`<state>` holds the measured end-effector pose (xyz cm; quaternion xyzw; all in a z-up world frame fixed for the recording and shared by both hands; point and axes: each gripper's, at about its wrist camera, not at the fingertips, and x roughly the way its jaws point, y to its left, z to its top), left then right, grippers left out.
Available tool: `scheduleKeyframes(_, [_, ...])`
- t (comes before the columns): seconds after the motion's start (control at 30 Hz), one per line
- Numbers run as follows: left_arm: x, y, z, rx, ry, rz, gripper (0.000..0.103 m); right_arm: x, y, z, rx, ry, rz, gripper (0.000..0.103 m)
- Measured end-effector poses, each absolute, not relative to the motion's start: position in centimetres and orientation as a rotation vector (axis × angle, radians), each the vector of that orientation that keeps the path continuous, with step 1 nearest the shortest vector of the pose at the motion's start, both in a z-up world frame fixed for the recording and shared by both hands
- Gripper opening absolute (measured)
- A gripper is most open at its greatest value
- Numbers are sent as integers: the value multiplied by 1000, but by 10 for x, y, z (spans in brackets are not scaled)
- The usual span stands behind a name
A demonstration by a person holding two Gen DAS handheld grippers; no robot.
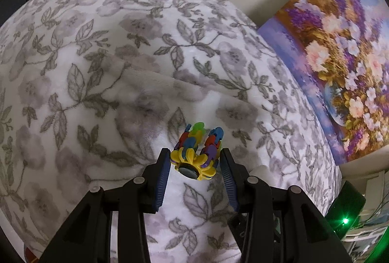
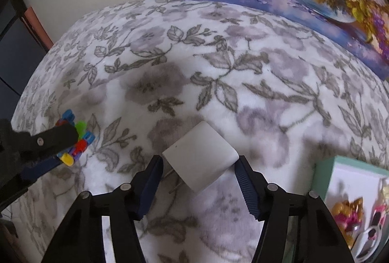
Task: Organize rigid objects
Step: 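Close the right gripper on the white plug adapter while the left holds the block toy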
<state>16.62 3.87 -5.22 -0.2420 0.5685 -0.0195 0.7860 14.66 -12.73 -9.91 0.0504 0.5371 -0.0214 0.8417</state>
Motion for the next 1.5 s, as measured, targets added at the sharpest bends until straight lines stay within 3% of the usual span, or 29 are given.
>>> scheduleKeyframes(0.2, [146,23,-29,-481,1195,-80,43,113,-136,-72,147,1103,-40,62])
scheduleKeyframes(0.27, [136,14,-23,-460,1190,-97,43,101,-142,-63,151,1094,-45,49])
scheduleKeyframes(0.53, [105,-17,-8,-350,1174,-143,43,54,-175,-22,175,1066,-99,47])
scheduleKeyframes(0.77, [103,0,-29,-378,1243,-98,43,48,-173,-43,211,1145,-60,47])
scheduleKeyframes(0.9, [105,15,-48,-430,1294,-70,43,53,-158,-55,193,1168,-48,49])
scheduleKeyframes(1.0, [104,20,-54,-451,1306,-63,43,56,-150,-60,194,1173,-42,66])
scheduleKeyframes(1.5, [108,28,-64,-505,1327,-53,43,71,-117,-101,145,1267,-13,67])
